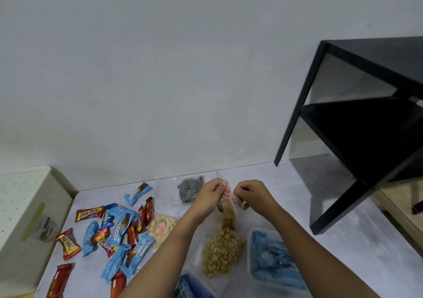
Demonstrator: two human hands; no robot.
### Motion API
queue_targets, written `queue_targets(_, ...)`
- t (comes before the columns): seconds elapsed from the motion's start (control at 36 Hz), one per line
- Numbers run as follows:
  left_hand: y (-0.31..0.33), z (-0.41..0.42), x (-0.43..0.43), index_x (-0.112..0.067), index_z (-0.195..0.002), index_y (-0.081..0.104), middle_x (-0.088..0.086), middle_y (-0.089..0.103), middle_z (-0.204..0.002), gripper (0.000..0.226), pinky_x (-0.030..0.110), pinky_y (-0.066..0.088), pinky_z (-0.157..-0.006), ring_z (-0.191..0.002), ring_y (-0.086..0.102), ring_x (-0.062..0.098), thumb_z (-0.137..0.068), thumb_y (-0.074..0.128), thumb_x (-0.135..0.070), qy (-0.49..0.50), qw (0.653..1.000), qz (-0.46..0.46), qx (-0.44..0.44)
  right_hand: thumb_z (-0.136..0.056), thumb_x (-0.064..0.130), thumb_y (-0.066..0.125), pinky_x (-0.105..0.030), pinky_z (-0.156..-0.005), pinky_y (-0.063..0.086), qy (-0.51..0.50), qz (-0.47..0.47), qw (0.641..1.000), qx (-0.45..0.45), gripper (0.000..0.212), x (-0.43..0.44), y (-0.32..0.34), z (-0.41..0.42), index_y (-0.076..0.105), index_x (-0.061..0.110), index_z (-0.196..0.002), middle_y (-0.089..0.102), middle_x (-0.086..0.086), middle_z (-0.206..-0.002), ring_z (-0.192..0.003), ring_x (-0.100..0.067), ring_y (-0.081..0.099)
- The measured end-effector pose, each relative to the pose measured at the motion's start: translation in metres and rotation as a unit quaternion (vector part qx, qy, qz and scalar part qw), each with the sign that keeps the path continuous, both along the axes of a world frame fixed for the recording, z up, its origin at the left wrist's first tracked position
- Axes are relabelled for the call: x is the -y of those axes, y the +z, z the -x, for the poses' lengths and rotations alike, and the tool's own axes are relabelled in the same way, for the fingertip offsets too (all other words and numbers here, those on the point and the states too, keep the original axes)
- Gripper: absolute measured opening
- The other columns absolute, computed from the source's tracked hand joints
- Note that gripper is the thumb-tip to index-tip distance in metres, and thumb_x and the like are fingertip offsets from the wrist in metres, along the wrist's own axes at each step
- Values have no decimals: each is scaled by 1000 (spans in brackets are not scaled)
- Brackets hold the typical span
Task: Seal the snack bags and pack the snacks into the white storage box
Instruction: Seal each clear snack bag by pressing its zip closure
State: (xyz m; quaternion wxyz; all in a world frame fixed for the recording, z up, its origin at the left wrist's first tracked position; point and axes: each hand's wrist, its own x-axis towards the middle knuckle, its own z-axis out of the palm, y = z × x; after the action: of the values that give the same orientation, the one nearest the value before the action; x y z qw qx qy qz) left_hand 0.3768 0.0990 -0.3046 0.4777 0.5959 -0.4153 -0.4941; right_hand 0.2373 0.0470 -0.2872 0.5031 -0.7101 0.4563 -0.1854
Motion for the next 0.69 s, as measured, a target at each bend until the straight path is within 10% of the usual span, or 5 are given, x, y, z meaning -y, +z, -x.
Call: queue_targets(0.69,-14,1,-13,-11,-72,55,0,57,-69,27,11,45,-64,-58,54,-5,-96,43,-6,26,999,30,31,-83,3,54,-16,-49,42,-85,-71,994,-1,23,-8,8,-6,66,14,-66,57,-2,-60,-58,-11,50)
